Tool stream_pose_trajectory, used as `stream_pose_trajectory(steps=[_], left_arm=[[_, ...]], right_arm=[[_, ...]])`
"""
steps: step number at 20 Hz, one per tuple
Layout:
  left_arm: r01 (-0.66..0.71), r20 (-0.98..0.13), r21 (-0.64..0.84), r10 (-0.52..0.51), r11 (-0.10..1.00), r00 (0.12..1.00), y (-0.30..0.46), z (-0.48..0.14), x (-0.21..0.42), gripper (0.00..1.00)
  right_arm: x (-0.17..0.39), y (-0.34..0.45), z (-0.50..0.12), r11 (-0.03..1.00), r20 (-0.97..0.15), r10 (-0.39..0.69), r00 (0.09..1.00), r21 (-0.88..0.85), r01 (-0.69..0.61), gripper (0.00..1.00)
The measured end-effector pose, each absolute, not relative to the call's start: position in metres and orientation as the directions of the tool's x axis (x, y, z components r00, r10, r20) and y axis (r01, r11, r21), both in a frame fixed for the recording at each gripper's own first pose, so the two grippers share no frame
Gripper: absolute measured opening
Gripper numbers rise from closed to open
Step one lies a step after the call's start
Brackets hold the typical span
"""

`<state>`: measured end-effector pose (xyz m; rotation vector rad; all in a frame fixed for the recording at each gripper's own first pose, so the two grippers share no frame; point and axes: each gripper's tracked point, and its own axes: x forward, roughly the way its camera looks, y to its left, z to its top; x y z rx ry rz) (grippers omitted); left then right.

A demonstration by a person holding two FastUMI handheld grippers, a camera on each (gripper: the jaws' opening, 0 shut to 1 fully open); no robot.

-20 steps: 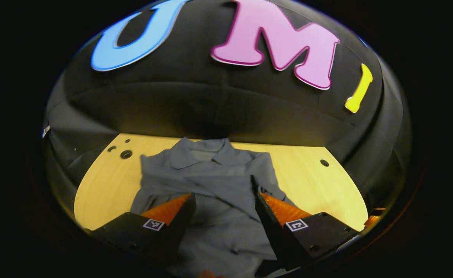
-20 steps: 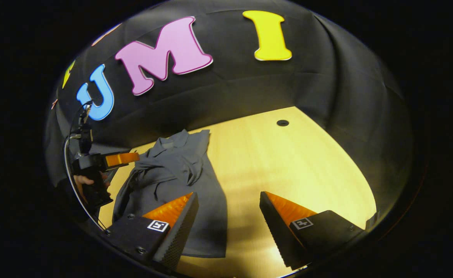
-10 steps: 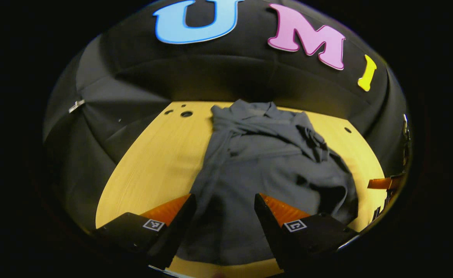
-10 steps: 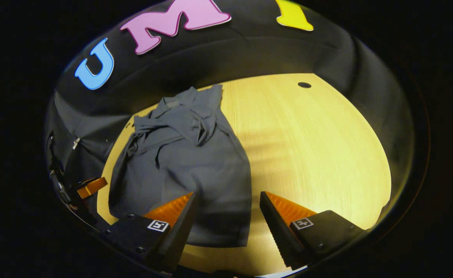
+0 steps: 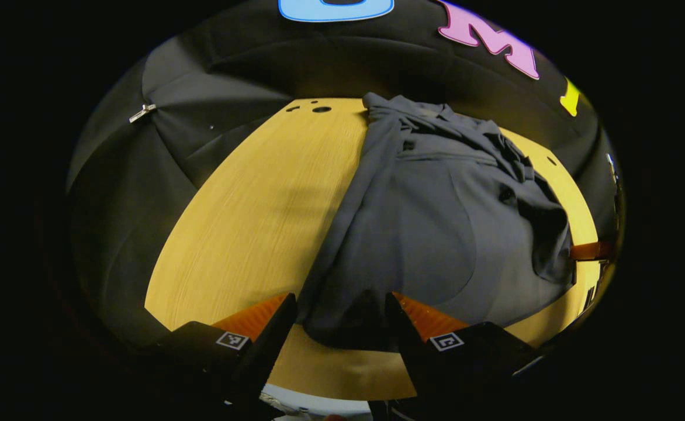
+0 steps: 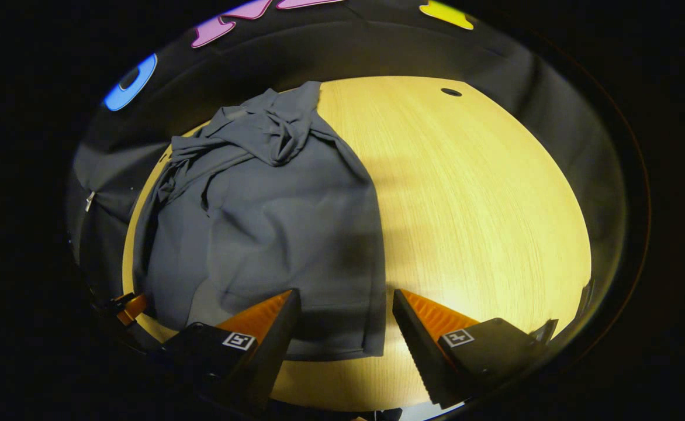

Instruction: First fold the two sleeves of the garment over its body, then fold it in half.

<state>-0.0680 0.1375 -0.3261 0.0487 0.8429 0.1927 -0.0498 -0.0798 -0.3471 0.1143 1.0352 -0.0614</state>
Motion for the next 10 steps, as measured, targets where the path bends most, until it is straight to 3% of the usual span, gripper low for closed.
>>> stream_pose_trajectory(steps=[9, 10], left_arm=[[-0.145, -0.742, 0.124, 0.188, 0.982, 0.644, 0.139, -0.335, -0.074, 0.97], [-0.153, -0.740, 0.120, 0.191, 0.981, 0.645, 0.140, -0.336, -0.071, 0.94]], right_arm=[[-0.056, -0.077, -0.363, 0.998, -0.873, -0.063, 0.483, -0.051, 0.038, 0.98], [-0.056, -0.075, -0.363, 0.998, -0.871, -0.067, 0.488, -0.056, 0.036, 0.98]])
